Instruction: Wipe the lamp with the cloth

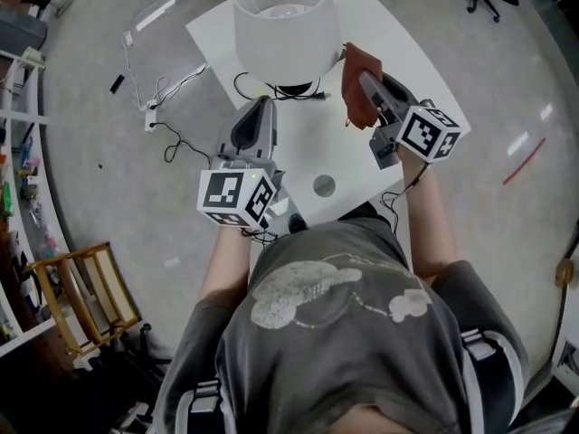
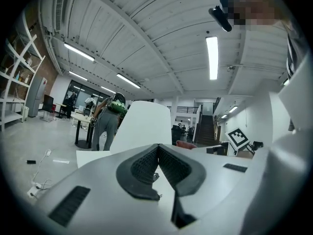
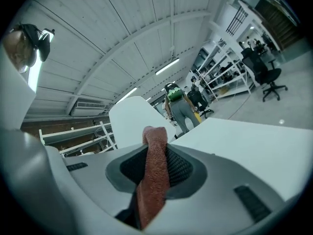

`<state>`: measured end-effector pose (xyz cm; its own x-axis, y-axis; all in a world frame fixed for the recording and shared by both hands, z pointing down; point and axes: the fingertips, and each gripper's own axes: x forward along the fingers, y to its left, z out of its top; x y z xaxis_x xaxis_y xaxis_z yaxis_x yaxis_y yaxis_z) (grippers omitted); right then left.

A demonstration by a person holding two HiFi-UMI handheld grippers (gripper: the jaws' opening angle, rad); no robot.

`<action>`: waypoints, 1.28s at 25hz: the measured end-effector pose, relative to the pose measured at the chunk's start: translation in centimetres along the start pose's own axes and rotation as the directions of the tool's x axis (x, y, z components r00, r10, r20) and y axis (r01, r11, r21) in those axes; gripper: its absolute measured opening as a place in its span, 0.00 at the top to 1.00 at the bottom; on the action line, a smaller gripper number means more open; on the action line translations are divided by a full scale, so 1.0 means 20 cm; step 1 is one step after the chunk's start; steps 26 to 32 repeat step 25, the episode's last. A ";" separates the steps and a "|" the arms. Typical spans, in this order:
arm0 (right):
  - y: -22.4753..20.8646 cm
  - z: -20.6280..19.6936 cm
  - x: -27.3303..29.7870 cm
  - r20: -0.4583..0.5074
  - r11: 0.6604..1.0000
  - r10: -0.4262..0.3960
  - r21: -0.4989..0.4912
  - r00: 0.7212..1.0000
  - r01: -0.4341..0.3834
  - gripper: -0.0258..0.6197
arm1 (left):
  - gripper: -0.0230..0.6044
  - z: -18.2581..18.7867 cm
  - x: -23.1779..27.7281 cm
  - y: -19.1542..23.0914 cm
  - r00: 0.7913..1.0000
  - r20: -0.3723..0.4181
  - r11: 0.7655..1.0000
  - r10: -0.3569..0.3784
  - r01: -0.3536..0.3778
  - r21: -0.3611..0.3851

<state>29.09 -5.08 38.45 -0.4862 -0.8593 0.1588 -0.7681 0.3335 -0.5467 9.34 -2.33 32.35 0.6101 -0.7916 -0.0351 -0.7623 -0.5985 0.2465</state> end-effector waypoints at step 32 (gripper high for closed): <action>0.29 -0.62 -0.55 0.023 0.991 -0.135 0.008 0.991 0.135 0.83 | 0.95 -0.30 -0.55 -0.16 0.983 -0.076 0.986 -0.164 0.164 -0.012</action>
